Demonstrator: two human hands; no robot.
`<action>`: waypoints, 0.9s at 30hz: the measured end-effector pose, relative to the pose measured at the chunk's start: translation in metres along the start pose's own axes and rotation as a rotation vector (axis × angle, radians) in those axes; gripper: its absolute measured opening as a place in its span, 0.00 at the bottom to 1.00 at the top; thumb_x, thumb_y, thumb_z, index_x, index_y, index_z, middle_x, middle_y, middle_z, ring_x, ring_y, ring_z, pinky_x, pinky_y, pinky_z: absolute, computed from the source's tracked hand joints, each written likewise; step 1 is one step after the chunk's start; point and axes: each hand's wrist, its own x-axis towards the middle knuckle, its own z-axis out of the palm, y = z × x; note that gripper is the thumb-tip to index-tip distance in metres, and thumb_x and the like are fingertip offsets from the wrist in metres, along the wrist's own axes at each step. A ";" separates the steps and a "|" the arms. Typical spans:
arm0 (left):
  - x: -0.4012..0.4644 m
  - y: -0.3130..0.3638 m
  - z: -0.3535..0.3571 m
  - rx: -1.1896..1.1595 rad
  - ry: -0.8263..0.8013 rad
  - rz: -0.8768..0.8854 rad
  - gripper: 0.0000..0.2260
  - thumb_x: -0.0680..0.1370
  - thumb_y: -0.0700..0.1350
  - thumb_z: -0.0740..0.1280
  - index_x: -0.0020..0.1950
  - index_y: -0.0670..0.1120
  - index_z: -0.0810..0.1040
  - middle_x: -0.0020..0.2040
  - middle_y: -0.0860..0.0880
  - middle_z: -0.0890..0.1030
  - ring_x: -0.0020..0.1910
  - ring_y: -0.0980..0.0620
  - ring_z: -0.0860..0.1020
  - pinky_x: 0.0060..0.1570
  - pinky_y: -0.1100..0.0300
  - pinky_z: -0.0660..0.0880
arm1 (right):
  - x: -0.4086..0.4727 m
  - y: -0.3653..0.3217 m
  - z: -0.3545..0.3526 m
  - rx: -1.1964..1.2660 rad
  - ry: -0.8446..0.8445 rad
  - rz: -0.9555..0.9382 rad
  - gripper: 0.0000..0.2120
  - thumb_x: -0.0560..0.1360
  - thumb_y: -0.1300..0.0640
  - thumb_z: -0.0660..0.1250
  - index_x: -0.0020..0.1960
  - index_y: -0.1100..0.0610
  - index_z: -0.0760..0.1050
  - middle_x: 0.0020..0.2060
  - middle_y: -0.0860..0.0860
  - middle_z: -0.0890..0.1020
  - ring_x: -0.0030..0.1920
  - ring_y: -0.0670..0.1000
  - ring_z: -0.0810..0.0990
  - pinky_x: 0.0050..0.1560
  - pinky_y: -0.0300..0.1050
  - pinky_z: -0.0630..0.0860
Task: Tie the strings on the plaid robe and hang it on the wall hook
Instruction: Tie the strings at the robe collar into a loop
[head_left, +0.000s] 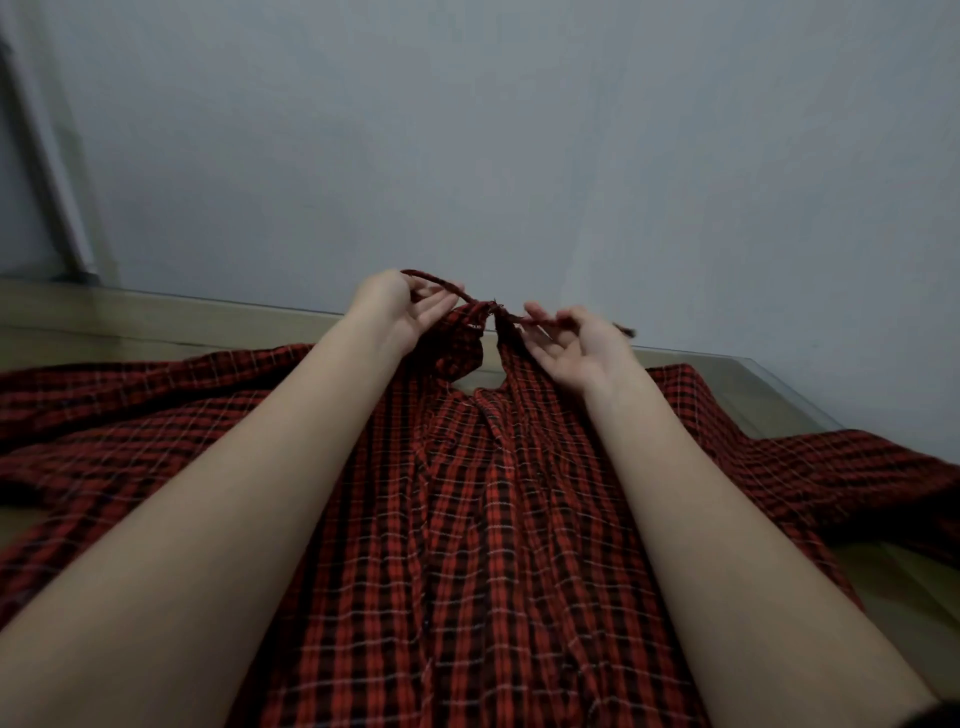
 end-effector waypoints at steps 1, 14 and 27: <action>-0.001 0.000 0.001 0.026 0.003 0.010 0.13 0.80 0.32 0.49 0.39 0.40 0.66 0.25 0.42 0.78 0.21 0.50 0.80 0.27 0.61 0.79 | 0.000 -0.002 0.002 0.084 -0.021 -0.012 0.14 0.81 0.59 0.51 0.37 0.57 0.63 0.21 0.55 0.80 0.35 0.55 0.79 0.45 0.50 0.77; -0.011 -0.008 0.033 0.865 -0.043 0.477 0.14 0.75 0.34 0.53 0.36 0.45 0.73 0.41 0.44 0.82 0.33 0.46 0.80 0.25 0.62 0.74 | -0.010 0.002 0.023 -1.032 -0.244 -0.259 0.08 0.74 0.66 0.60 0.38 0.57 0.70 0.29 0.52 0.67 0.22 0.44 0.66 0.22 0.36 0.65; -0.010 -0.015 0.027 1.313 -0.012 0.760 0.16 0.76 0.41 0.58 0.58 0.51 0.81 0.58 0.45 0.81 0.57 0.44 0.78 0.55 0.56 0.73 | -0.023 0.008 0.030 -1.216 -0.332 -0.190 0.13 0.79 0.57 0.61 0.38 0.61 0.74 0.28 0.53 0.70 0.25 0.50 0.68 0.27 0.43 0.66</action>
